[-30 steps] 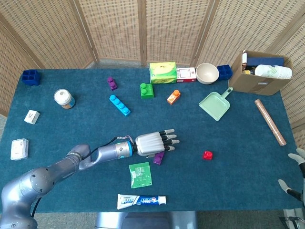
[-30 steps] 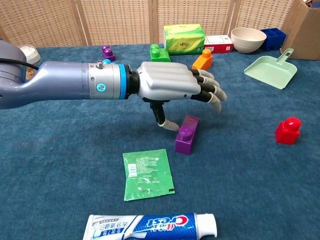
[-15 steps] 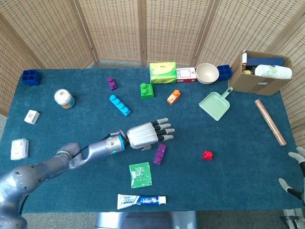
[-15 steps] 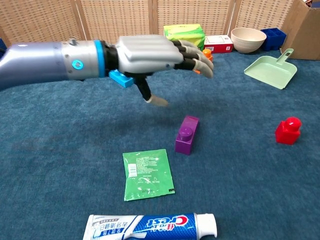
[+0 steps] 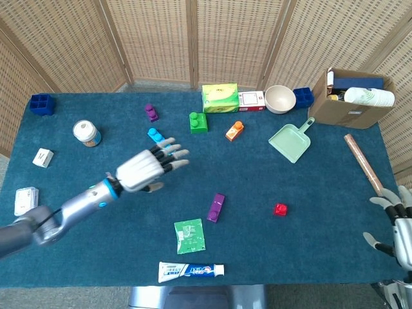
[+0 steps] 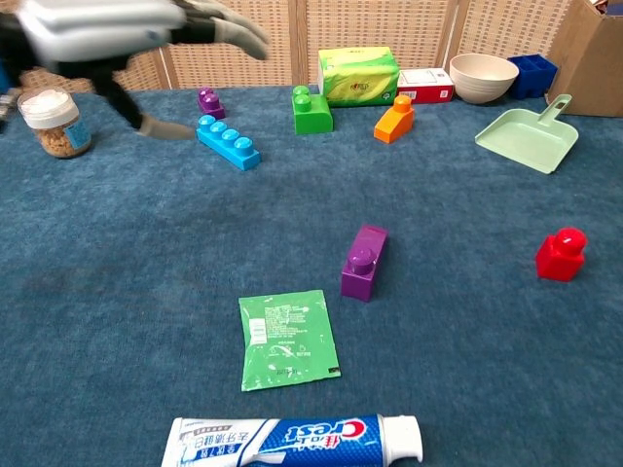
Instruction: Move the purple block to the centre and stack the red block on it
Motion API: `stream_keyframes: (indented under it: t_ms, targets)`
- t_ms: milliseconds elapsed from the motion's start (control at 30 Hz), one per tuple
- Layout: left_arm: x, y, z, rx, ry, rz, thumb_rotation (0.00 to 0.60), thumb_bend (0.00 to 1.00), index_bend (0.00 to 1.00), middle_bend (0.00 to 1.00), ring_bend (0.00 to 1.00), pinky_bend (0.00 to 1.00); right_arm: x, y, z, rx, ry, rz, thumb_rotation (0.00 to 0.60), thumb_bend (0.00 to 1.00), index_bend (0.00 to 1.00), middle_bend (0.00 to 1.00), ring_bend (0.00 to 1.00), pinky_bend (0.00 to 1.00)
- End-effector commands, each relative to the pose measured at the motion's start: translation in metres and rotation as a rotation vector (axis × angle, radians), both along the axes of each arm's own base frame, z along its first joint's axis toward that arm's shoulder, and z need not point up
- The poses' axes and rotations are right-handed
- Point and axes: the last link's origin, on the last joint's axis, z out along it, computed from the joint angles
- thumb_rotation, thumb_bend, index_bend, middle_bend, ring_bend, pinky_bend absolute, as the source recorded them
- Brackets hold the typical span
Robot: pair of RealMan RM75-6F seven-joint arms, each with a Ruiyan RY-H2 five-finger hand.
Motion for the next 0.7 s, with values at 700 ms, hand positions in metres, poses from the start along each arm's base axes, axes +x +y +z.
stream_keyframes:
  t_ms: [700]
  targets:
    - [-0.156,-0.171,0.151,0.274,-0.024,0.474,0.6,0.34,0.15,0.05,0.0,0.0,0.054,-0.053,-0.079,0.393,-0.043,0.179,0.6,0.06,0.3,0.21,0.0,0.09]
